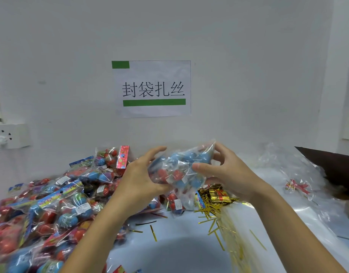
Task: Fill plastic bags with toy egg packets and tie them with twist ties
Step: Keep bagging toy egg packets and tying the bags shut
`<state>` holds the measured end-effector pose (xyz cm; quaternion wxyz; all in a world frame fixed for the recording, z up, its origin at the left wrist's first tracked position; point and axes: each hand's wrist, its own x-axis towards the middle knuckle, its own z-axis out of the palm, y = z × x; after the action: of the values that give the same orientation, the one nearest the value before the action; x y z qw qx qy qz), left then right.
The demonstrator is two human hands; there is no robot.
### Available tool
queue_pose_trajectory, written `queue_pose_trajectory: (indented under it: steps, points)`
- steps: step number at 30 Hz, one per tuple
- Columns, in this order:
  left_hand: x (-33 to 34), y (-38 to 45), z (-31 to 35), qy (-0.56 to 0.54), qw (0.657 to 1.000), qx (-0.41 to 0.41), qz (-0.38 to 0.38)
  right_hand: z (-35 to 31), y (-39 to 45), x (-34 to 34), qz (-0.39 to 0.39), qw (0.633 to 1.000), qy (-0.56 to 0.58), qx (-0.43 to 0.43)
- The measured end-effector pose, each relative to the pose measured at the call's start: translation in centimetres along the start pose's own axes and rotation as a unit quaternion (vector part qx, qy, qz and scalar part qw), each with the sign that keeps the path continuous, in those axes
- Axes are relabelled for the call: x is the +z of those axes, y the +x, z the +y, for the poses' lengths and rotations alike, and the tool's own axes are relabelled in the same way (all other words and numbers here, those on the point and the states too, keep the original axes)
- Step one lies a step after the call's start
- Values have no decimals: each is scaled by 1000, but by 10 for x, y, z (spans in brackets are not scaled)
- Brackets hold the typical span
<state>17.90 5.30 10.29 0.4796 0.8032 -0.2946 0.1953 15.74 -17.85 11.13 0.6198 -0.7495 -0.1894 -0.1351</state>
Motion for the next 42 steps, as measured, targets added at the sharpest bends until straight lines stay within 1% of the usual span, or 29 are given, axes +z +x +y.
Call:
queue_pose_trajectory:
  steps: [4, 6, 8, 9, 11, 13, 14, 18, 21, 22, 24, 26, 28, 29, 30, 33, 34, 35, 38, 42]
  points:
    - [-7, 0, 2, -84, 995, -45, -7, -2, 1, -10, 25, 998, 53, -26]
    - [-8, -1, 4, -165, 983, -84, 4, -3, 1, -14, 23, 995, 84, -49]
    - [-6, 1, 5, -275, 947, -164, 17, -4, 1, -14, 13, 991, 110, -76]
    - [-5, 1, 5, -323, 923, -212, 8, -5, 1, -13, 6, 989, 115, -88]
    - [-4, -1, 4, -390, 875, -282, -37, -6, 1, -9, -10, 987, 119, -107]
    - [-6, -2, 4, -442, 843, -295, -86, -6, 2, -6, -27, 987, 109, -117]
    - [-7, -3, 4, -454, 838, -285, -96, -7, 1, -5, -32, 987, 101, -120]
    - [-9, 0, 3, -446, 861, -235, -70, -7, 0, -2, -38, 991, 65, -115]
    - [-9, 2, 1, -441, 870, -218, -46, -6, -1, -3, -55, 993, 46, -94]
    - [-8, 2, 1, -442, 871, -213, -41, -7, -1, -4, -67, 992, 61, -84]
    - [-6, 2, 2, -444, 873, -196, -42, -10, -3, -8, -90, 984, 137, -68]
    - [-4, 1, 4, -458, 871, -173, -41, -14, -4, -9, -72, 978, 188, -52]
    - [-3, 0, 5, -465, 871, -146, -53, -14, -3, -12, -23, 984, 172, -29]
    - [-2, 0, 6, -461, 876, -130, -66, -14, -3, -14, -10, 987, 161, -13]
    - [-2, -1, 7, -456, 879, -115, -78, -13, -4, -16, -18, 989, 147, 6]
    - [3, -1, 10, -444, 888, -89, -85, -14, -10, -22, -118, 985, 111, 61]
    - [6, -1, 11, -442, 890, -80, -83, -15, -13, -25, -137, 982, 107, 71]
    - [9, 0, 11, -440, 892, -73, -78, -16, -15, -28, -140, 982, 99, 73]
    - [16, 1, 12, -423, 902, -67, -59, -18, -17, -34, -95, 993, 37, 54]
    - [23, 2, 16, -421, 904, -77, -11, -23, -20, -39, -78, 995, 41, 43]
